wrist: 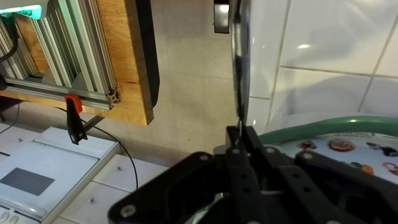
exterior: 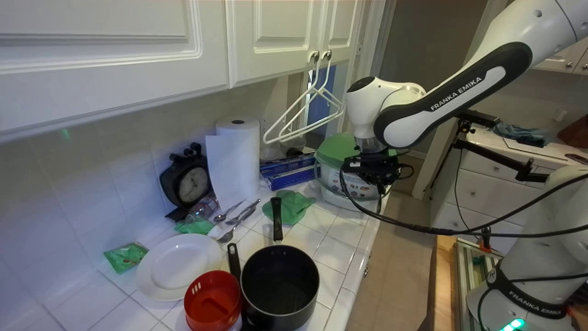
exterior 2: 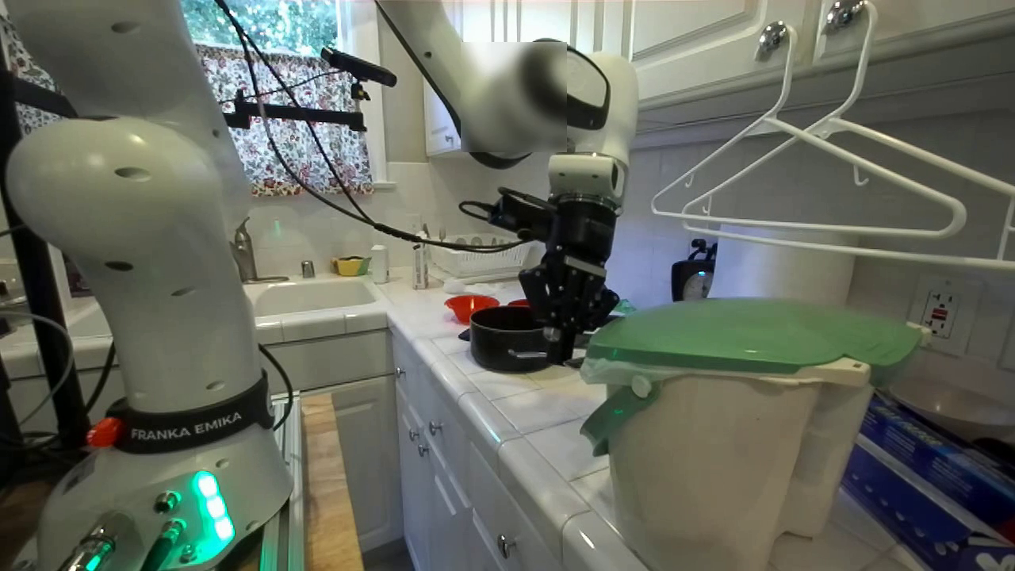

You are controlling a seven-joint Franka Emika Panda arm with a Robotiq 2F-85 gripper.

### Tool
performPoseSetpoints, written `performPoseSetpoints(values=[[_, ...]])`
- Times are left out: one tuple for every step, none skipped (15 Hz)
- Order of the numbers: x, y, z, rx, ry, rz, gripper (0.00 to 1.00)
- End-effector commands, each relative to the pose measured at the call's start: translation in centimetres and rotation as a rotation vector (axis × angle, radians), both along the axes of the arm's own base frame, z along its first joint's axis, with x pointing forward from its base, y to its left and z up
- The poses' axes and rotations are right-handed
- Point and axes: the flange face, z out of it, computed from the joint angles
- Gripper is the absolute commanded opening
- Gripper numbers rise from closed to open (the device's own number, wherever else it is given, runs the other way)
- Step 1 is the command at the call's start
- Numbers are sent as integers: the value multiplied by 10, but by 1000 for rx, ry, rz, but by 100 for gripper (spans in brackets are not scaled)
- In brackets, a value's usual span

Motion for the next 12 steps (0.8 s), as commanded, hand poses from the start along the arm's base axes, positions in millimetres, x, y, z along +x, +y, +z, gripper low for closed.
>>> performPoseSetpoints(values=[[-20,-12,9,-45,-1,-38,3],[-21,-15,9,-49,-1,-44,3],[-21,-15,10,-50,-1,-42,3],[-17,-11,9,-45,-4,-26,3],[-11,-6,9,-40,-9,-9,3],[-6,0,8,-33,-13,8,3],[-1,8,8,-29,-20,35,3],[3,15,10,-26,-28,55,3],[9,23,11,-21,-42,81,3],[14,30,13,-21,-53,104,3],[19,36,14,-18,-63,125,3],[23,41,14,-16,-72,142,3]])
